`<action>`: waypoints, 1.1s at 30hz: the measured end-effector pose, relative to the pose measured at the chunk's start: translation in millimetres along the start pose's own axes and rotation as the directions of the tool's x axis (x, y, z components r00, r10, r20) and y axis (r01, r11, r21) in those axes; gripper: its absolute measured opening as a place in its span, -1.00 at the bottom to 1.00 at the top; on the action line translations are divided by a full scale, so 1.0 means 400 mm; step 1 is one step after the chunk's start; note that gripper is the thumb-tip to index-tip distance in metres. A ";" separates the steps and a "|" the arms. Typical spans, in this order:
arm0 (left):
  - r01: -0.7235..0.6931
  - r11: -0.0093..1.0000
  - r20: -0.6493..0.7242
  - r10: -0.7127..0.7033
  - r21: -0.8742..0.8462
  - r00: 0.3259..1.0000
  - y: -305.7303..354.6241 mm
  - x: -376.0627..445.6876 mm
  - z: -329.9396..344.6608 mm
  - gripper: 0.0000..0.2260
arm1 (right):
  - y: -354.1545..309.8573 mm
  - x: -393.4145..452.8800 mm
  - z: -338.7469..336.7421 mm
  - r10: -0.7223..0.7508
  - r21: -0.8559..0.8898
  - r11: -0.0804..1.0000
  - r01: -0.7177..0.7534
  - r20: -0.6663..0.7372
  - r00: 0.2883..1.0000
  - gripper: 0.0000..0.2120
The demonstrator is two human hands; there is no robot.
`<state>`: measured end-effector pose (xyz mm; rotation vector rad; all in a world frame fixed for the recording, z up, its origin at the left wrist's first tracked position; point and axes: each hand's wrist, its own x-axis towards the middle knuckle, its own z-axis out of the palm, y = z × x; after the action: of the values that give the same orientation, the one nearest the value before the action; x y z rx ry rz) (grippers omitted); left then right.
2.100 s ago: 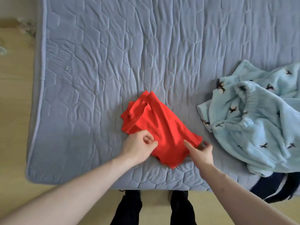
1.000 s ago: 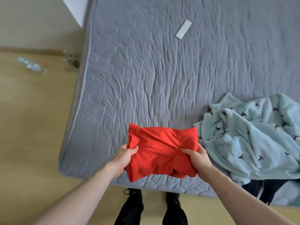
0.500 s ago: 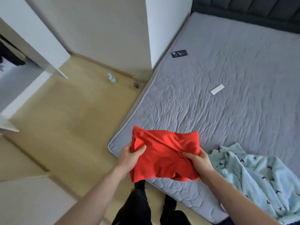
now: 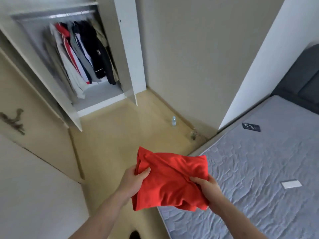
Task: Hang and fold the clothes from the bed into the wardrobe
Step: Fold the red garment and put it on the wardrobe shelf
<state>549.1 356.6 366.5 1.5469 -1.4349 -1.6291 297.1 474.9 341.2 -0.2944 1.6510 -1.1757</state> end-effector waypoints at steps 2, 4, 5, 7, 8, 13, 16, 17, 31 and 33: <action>-0.029 0.999 -0.037 0.028 -0.025 0.999 0.044 0.044 -0.107 -0.88 | -0.061 0.032 0.119 -0.019 -0.008 1.000 0.020 0.040 0.999 -0.63; -0.057 0.997 -0.063 0.055 -0.043 0.996 0.085 0.089 -0.216 -0.87 | -0.118 0.063 0.239 -0.055 -0.013 0.998 0.056 0.062 0.997 -0.62; -0.073 0.996 -0.076 0.068 -0.052 0.995 0.106 0.112 -0.271 -0.87 | -0.145 0.078 0.300 -0.072 -0.016 0.997 0.073 0.074 0.995 -0.62; -0.101 0.993 -0.104 0.094 -0.067 0.990 0.145 0.153 -0.373 -0.90 | -0.193 0.103 0.412 -0.093 -0.019 0.995 0.095 0.103 0.990 -0.62; -0.116 0.991 -0.118 0.107 -0.072 0.987 0.163 0.174 -0.419 -0.90 | -0.219 0.115 0.464 -0.102 -0.020 0.994 0.105 0.117 0.988 -0.62; -0.157 0.983 -0.177 0.138 -0.095 0.974 0.254 0.277 -0.599 -0.92 | -0.355 0.168 0.668 -0.148 -0.033 0.987 0.157 0.181 0.972 -0.64; -0.182 0.977 -0.215 0.156 -0.108 0.964 0.314 0.355 -0.683 -0.90 | -0.458 0.216 0.767 -0.181 -0.055 0.978 0.199 0.232 0.956 -0.60; -0.190 0.976 -0.227 0.161 -0.109 0.960 0.333 0.383 -0.708 -0.89 | -0.492 0.234 0.798 -0.193 -0.060 0.975 0.215 0.252 0.948 -0.59; -0.230 0.967 -0.366 0.177 -0.106 0.913 0.721 0.914 -1.034 -0.80 | -1.026 0.660 1.243 -0.305 -0.035 0.931 0.363 0.472 0.827 -0.61; -0.252 0.961 -0.381 0.193 -0.112 0.904 0.788 0.986 -1.074 -0.81 | -1.112 0.725 1.301 -0.318 -0.030 0.924 0.381 0.493 0.810 -0.60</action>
<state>745.3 -246.8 557.9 1.4422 -1.1971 -1.2096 456.3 -224.7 536.8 -0.9353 1.2546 -1.1449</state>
